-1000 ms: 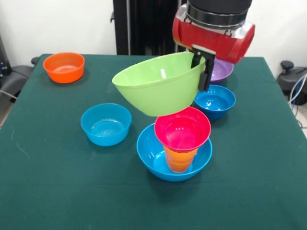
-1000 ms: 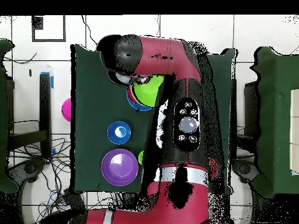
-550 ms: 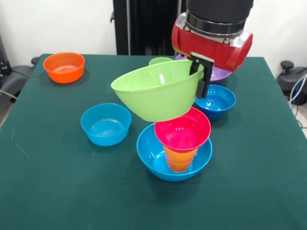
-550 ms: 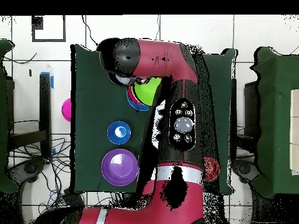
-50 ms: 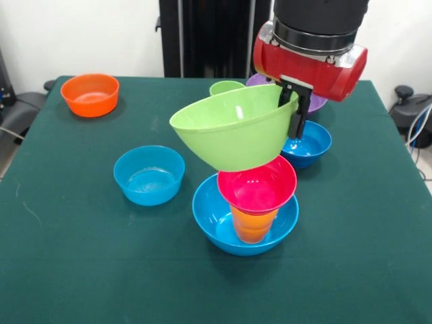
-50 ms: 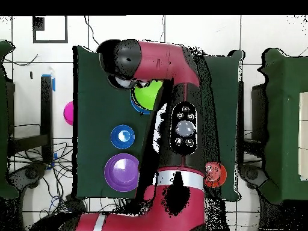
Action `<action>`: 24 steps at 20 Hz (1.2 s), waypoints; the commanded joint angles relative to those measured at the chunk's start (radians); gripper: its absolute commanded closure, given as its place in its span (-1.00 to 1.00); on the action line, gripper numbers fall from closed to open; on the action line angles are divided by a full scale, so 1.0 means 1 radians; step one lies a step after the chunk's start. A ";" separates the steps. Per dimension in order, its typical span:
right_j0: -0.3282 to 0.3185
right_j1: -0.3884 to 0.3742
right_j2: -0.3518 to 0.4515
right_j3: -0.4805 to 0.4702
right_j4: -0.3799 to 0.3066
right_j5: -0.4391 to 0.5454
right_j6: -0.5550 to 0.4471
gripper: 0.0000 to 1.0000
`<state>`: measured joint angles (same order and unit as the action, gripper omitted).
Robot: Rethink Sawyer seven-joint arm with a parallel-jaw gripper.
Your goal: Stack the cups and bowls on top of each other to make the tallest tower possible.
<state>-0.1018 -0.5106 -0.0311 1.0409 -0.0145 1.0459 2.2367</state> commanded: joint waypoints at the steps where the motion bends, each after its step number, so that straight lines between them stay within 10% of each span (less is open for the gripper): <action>1: 0.029 0.035 0.022 0.130 0.031 -0.079 0.196 1.00; 24: 0.056 0.092 -0.026 0.156 0.053 -0.210 0.170 1.00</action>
<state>-0.0589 -0.4568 -0.0856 1.0764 0.0239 0.8815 2.2367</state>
